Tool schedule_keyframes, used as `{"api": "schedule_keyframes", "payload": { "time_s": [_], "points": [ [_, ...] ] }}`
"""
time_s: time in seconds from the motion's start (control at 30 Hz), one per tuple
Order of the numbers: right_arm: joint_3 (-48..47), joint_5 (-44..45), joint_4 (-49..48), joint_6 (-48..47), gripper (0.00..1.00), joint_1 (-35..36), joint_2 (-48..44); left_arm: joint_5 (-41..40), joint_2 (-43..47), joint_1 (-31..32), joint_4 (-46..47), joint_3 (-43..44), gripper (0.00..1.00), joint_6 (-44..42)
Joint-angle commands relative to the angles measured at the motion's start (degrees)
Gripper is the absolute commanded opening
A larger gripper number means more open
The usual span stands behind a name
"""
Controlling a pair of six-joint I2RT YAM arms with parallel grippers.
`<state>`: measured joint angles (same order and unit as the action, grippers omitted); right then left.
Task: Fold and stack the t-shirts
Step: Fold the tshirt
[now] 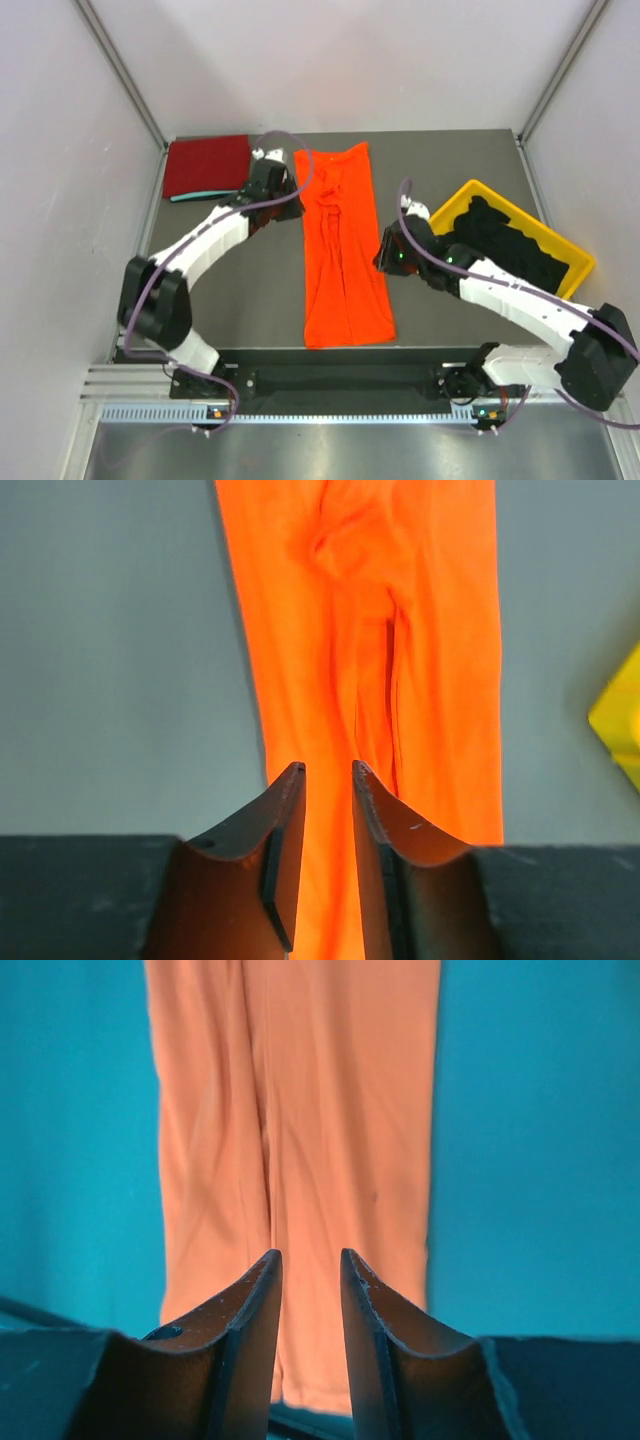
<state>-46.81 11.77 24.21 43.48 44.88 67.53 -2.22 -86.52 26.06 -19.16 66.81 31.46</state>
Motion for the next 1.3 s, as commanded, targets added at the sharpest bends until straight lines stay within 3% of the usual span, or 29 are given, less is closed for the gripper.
{"api": "schedule_keyframes", "payload": {
  "time_s": [0.0,0.13,0.57,0.77,0.87,0.97,1.27],
  "points": [
    [-6.1,-3.2,-1.2,-8.3,0.31,-4.4,1.8,4.5,-9.1,-2.5,8.2,8.9,0.29,-3.3],
    [-7.8,-8.2,-3.5,-10.3,0.32,-9.0,5.2,10.5,-20.5,-4.9,9.9,19.1,0.28,-4.9],
    [-13.1,-15.4,-7.9,-12.7,0.34,-16.1,16.7,15.8,-38.6,-4.9,14.1,28.9,0.43,-16.0],
    [-10.9,-16.9,-9.5,-12.4,0.34,-17.3,17.2,14.3,-41.8,-4.8,13.5,31.5,0.40,-16.9],
    [-10.3,-16.9,-9.9,-12.4,0.34,-17.5,16.9,13.5,-41.5,-4.6,14.2,31.5,0.27,-17.1],
    [-10.2,-17.1,-10.3,-12.1,0.34,-17.8,17.1,12.9,-40.8,-4.4,14.4,32.1,0.24,-17.1],
    [-10.0,-19.3,-11.8,-11.4,0.35,-17.8,18.3,8.3,-43.4,-4.4,10.8,35.8,0.33,-16.4]
  ]
}}
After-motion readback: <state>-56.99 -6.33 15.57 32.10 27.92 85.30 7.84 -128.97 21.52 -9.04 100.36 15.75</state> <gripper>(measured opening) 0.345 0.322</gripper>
